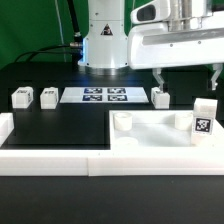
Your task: Assemble square table
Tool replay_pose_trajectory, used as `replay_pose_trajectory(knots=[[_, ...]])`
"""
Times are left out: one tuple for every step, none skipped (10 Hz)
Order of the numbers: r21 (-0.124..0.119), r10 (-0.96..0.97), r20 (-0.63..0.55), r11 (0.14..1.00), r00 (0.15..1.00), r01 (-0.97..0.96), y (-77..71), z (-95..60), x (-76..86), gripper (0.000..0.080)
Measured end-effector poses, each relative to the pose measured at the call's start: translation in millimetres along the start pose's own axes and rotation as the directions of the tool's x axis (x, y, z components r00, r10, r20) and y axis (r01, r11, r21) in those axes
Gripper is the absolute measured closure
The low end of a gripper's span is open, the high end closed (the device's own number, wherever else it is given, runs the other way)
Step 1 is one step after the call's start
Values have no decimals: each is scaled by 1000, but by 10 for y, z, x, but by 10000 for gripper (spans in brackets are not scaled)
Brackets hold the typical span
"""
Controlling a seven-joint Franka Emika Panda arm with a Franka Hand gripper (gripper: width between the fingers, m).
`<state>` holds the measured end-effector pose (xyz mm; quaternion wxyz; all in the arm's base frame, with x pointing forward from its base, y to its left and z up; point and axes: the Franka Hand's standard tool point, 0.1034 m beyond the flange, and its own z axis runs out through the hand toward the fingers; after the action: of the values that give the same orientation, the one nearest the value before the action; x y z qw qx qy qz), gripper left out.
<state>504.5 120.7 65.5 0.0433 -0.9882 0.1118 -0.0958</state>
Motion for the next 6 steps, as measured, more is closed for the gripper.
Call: replay_pose_trajectory(knots=[[-20,-105,-35,994,994,104,-49,81,-175,150],[-24,-189,-14,982,982,189,-31,77,-161,150],[-27,-238,-17,971,971,238,-2,73,-132,150],[-27,-221,-14,975,975,221,-9,83,-150,150],[-24,-218,15,976,976,219,-9,96,-178,150],[-24,-213,24,977,977,214,3,104,-193,150]])
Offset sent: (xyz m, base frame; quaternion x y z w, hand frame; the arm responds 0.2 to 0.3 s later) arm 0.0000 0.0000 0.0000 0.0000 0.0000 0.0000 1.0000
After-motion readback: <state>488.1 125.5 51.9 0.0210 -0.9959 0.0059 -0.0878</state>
